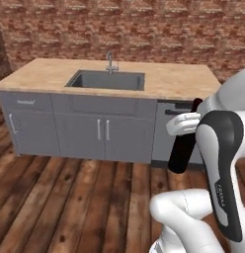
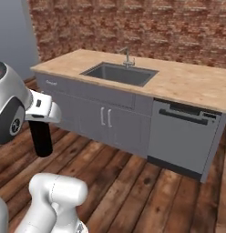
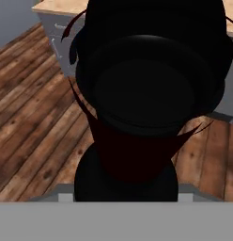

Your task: Move the drinks to the dining counter.

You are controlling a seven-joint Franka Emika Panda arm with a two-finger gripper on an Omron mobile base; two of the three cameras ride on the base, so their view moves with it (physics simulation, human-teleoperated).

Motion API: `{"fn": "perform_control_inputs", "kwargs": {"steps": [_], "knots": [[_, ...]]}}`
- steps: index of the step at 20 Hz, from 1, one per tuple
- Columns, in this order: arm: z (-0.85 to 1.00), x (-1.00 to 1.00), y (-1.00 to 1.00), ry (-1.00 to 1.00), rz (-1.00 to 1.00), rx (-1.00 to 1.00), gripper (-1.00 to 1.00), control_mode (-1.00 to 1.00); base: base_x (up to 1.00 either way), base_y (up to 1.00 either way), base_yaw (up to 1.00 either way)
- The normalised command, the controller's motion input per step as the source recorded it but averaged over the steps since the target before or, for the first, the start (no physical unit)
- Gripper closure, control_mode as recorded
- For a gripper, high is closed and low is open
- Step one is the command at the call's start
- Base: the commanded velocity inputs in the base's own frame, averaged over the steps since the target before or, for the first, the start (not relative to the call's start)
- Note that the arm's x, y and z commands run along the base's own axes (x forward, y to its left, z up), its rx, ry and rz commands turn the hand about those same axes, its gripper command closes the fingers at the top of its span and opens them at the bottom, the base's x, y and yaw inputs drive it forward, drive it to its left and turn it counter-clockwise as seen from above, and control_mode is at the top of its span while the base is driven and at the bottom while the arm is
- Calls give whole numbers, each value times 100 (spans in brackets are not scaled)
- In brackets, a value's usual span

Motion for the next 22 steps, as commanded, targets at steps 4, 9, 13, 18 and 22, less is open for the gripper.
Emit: {"fn": "perform_control_inputs", "kwargs": {"steps": [4,9,13,18,22], "knots": [[0,0,0,0,0,0,100,100,86,-55,-11],[0,0,0,0,0,0,100,100,100,-82,0],[0,0,0,0,0,0,100,100,98,-88,0],[0,0,0,0,0,0,100,100,85,-80,-6],[0,0,0,0,0,0,100,100,99,-47,-15]]}}
